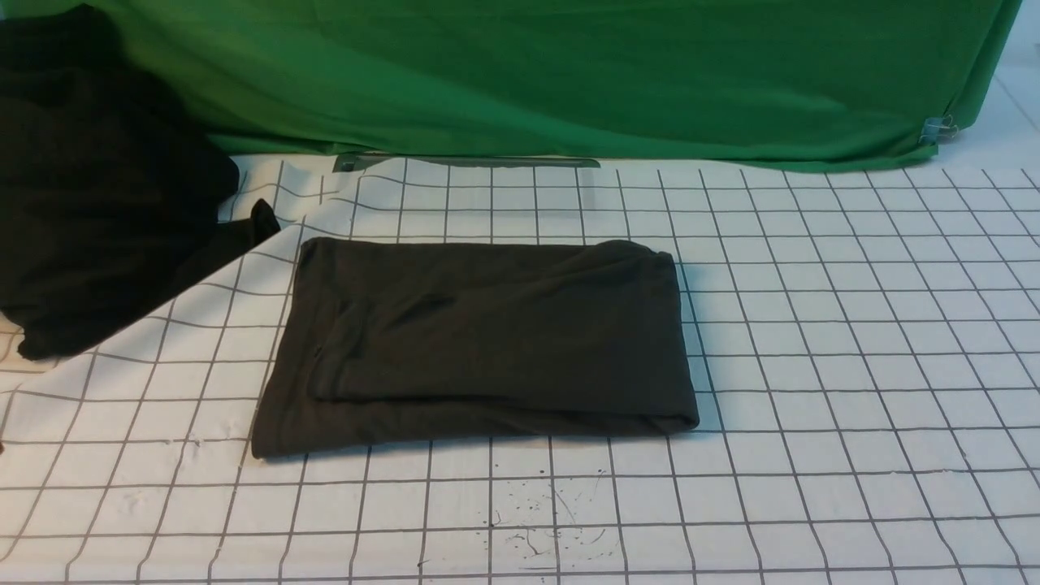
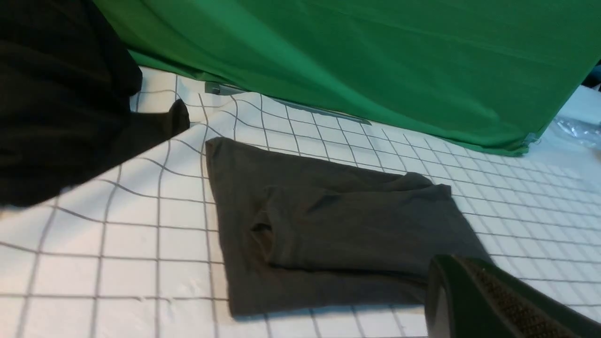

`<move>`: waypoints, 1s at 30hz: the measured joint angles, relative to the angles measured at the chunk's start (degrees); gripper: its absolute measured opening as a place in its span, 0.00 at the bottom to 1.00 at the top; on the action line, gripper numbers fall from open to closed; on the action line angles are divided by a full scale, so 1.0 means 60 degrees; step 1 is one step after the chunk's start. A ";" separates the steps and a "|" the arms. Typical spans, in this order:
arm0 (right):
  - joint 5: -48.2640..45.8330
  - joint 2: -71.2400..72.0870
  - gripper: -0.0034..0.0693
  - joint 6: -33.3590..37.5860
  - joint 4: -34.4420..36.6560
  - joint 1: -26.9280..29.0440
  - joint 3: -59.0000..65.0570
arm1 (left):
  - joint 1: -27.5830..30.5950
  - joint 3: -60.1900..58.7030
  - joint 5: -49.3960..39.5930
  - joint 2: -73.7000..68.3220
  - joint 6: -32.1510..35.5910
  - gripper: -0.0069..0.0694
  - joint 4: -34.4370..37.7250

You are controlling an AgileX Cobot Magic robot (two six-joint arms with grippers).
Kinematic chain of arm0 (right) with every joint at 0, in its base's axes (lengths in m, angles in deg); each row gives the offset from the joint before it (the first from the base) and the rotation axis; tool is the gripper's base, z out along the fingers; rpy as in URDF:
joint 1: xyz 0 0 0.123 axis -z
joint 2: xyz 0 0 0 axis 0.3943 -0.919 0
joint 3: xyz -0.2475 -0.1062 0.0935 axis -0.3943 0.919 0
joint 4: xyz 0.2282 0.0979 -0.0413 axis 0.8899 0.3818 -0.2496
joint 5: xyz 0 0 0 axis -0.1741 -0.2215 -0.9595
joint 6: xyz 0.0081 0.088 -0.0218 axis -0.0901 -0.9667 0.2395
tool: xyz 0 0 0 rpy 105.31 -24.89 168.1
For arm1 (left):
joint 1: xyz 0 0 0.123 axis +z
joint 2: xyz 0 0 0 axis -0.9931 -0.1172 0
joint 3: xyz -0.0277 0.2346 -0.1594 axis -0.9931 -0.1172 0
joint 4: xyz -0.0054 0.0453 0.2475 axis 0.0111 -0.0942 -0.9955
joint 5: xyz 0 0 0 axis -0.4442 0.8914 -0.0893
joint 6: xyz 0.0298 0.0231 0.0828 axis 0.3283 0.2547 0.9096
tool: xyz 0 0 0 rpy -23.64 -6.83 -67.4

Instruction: Fold a long-sleeved shirt over a white checkered tablecloth.

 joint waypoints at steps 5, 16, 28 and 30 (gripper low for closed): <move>0.0000 0.0000 0.33 0.0000 0.0000 0.0000 0.0000 | 0.0235 -0.0333 0.0941 0.0098 0.1234 0.09 -0.0381; -0.0011 0.0000 0.37 0.0000 0.0000 0.0000 0.0000 | 0.2734 -0.4304 0.4755 0.1776 0.4915 0.09 0.1416; -0.0022 0.0000 0.38 0.0000 0.0000 0.0000 0.0000 | 0.2976 -0.4941 0.3416 0.1939 0.4912 0.09 0.1416; -0.0022 0.0000 0.38 0.0000 0.0000 0.0000 0.0000 | 0.2976 -0.4941 0.3416 0.1939 0.4912 0.09 0.1423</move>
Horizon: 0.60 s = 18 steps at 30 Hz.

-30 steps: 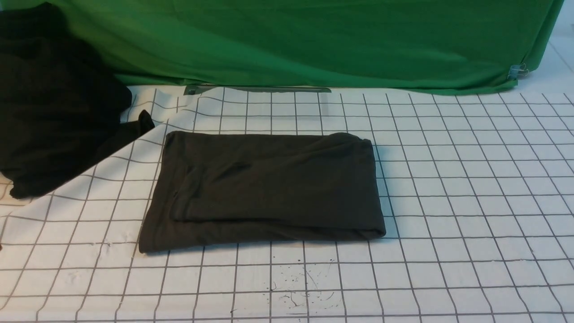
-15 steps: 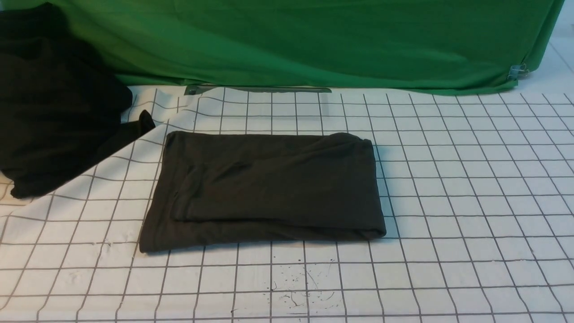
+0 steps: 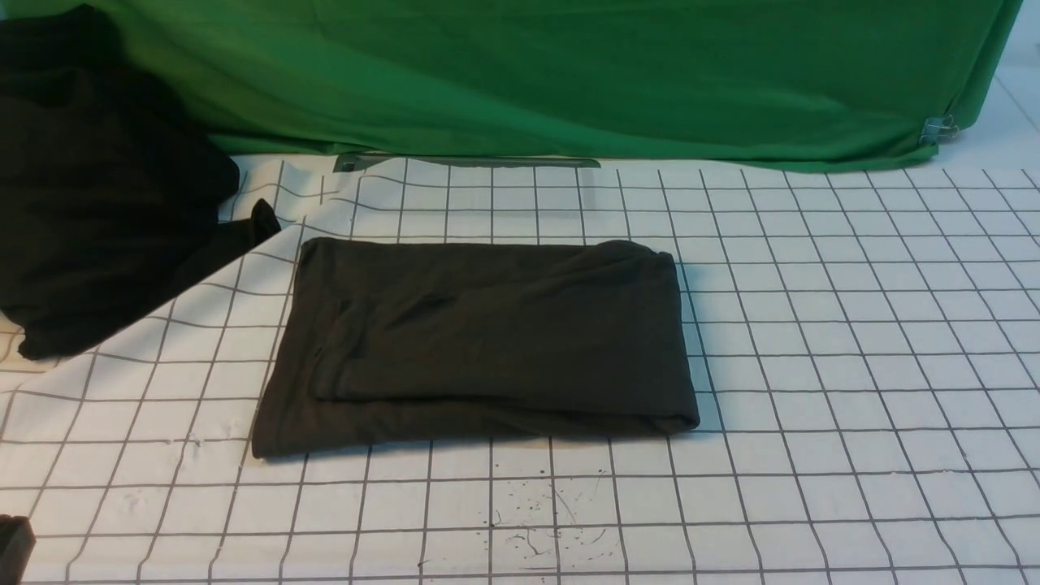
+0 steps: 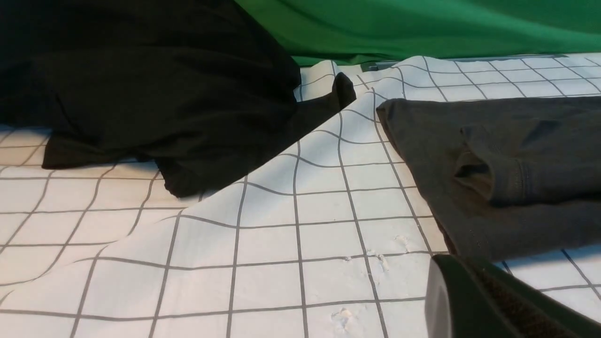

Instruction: Fold a long-sleeved shirt over a white checkered tablecloth.

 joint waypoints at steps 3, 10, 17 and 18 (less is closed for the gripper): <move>0.0000 0.0000 0.38 0.0000 0.0000 0.0000 0.0000 | 0.0000 0.0000 0.0000 0.0000 0.0000 0.09 0.0000; 0.0000 0.0000 0.38 0.0000 0.0000 0.0000 0.0000 | 0.0000 0.0000 0.0000 0.0000 0.0000 0.09 0.0015; -0.0009 0.0000 0.38 0.0173 0.0000 0.0000 0.0000 | 0.0000 0.0000 0.0000 0.0000 0.0001 0.09 0.0015; -0.0052 0.0000 0.38 0.0322 0.0000 0.0000 0.0000 | 0.0000 0.0000 0.0000 0.0000 0.0001 0.09 0.0015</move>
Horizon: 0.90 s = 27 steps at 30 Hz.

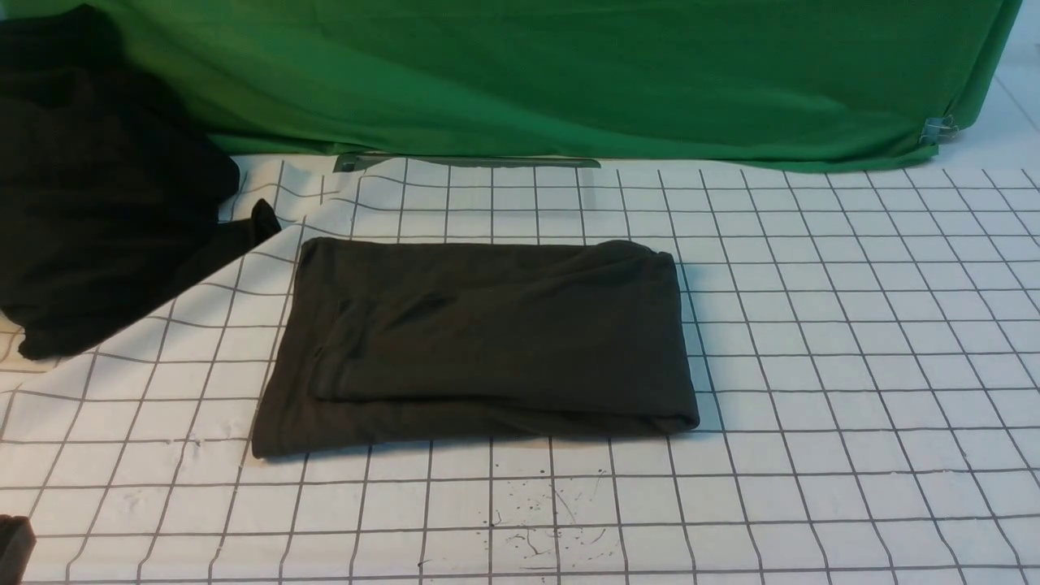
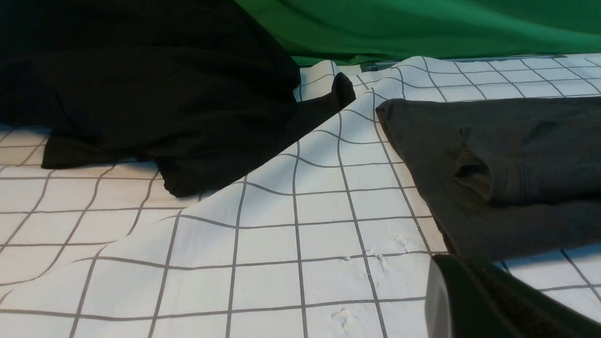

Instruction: Fold a long-sleeved shirt over a white checkered tablecloth.

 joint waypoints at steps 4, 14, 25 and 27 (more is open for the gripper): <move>-0.1403 0.0187 0.38 0.0706 0.0000 0.0230 0.0040 | 0.0000 0.0000 0.0000 0.0000 0.0000 0.09 0.0000; -0.3788 0.1210 0.38 0.0667 -0.0062 0.2321 0.2953 | 0.0000 0.0000 -0.0009 0.0009 0.0000 0.09 0.0000; -0.4432 0.1231 0.38 -0.0700 -0.0467 0.2429 0.3829 | 0.0000 -0.0003 -0.0029 0.0022 0.0000 0.09 -0.0062; -0.4432 0.1231 0.38 -0.0757 -0.0479 0.2429 0.3829 | 0.0000 -0.0003 -0.0029 0.0022 0.0000 0.09 -0.0062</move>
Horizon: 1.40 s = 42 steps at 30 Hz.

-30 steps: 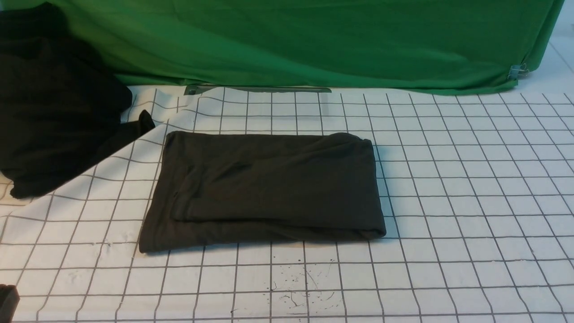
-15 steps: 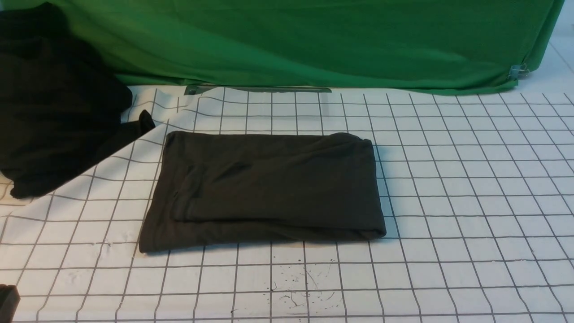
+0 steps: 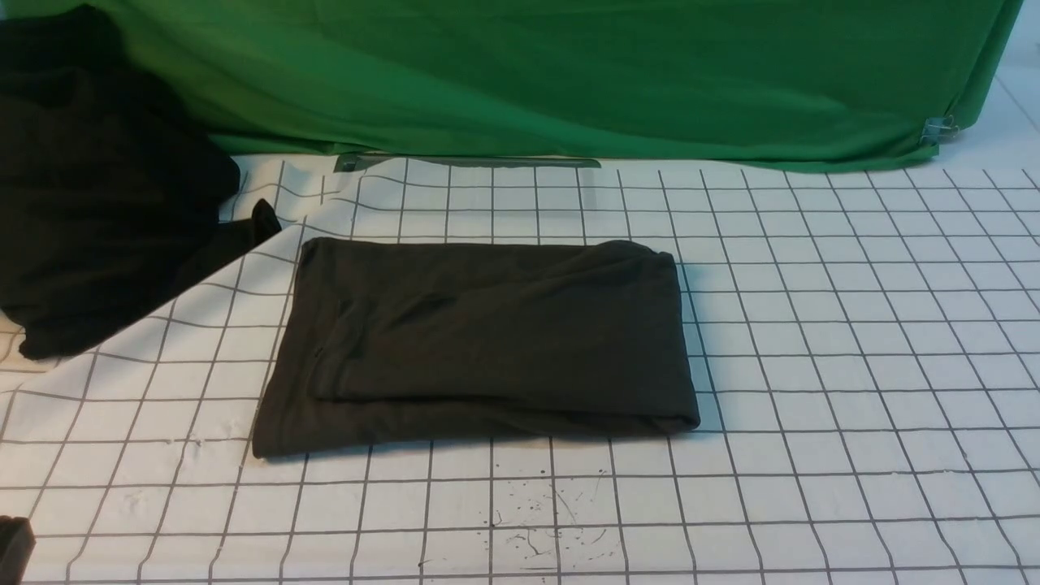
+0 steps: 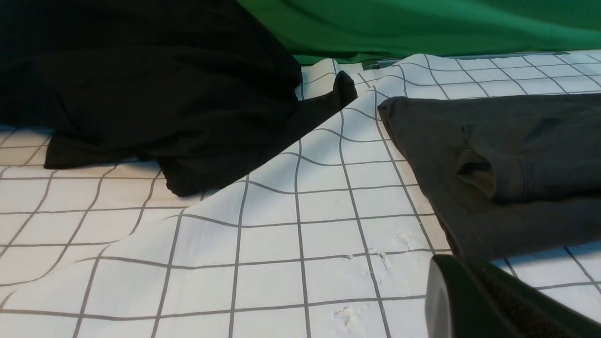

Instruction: Fold a long-sleeved shirt over a white checkered tablecloth.

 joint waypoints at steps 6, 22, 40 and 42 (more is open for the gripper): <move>0.0073 0.0000 0.38 -0.0298 -0.0203 0.0000 0.0000 | 0.0004 0.0000 0.0000 0.0000 0.0000 0.09 -0.0019; 0.0090 0.0000 0.38 -0.1296 -0.1199 -0.0313 0.0000 | 0.0004 0.0000 0.0000 0.0000 0.0010 0.09 -0.0047; 0.0144 0.0000 0.38 -0.1315 -0.1199 -0.0313 0.0000 | 0.0004 0.0000 0.0000 0.0000 0.0002 0.09 -0.0070; 0.0148 0.0000 0.38 -0.1315 -0.1199 -0.0313 0.0000 | 0.0004 0.0000 0.0000 0.0000 0.0002 0.09 -0.0070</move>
